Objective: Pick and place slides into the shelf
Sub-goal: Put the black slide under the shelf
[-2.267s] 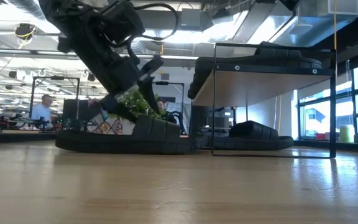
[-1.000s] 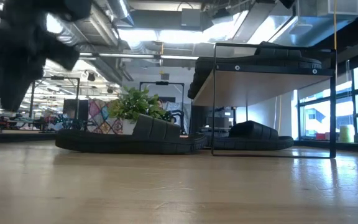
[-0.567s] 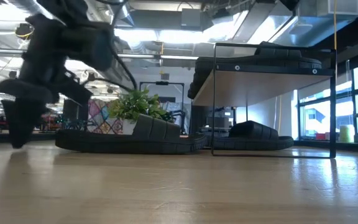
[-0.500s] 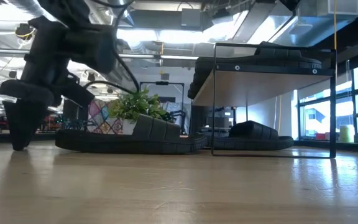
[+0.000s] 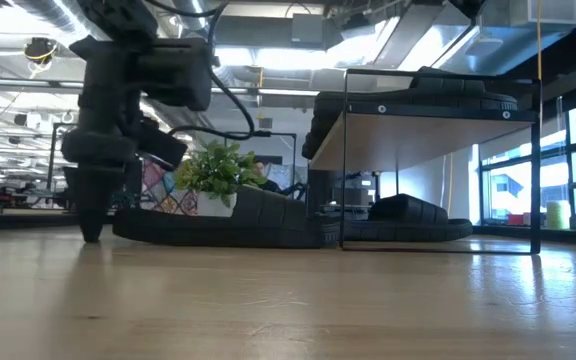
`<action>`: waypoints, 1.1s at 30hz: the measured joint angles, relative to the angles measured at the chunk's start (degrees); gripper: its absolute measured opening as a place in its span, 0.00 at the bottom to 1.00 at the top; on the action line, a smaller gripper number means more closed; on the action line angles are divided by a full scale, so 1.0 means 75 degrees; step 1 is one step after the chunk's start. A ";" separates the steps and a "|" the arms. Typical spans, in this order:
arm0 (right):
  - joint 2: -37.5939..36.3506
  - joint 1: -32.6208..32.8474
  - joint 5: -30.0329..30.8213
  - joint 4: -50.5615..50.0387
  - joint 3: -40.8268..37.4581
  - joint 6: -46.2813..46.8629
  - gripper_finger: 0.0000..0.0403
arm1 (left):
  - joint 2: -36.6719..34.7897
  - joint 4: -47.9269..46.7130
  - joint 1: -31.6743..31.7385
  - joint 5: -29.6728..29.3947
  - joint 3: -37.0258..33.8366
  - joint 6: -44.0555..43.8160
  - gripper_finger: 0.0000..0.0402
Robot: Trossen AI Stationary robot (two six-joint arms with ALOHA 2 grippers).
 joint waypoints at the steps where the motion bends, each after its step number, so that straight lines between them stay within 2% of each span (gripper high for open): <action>1: 0.0000 0.0000 0.0000 0.0000 0.0002 0.0000 0.41 | 0.0002 0.0077 0.0035 0.0009 0.0000 0.0022 0.48; 22: 0.0002 -0.0001 0.0003 -0.0073 0.0001 -0.0003 0.41 | 0.0005 0.0678 0.0210 -0.0093 0.0000 0.0202 0.48; 33: 0.0000 -0.0003 -0.0030 -0.0076 0.0002 -0.0003 0.41 | 0.0011 0.1019 0.0216 -0.0003 0.0000 0.0658 0.48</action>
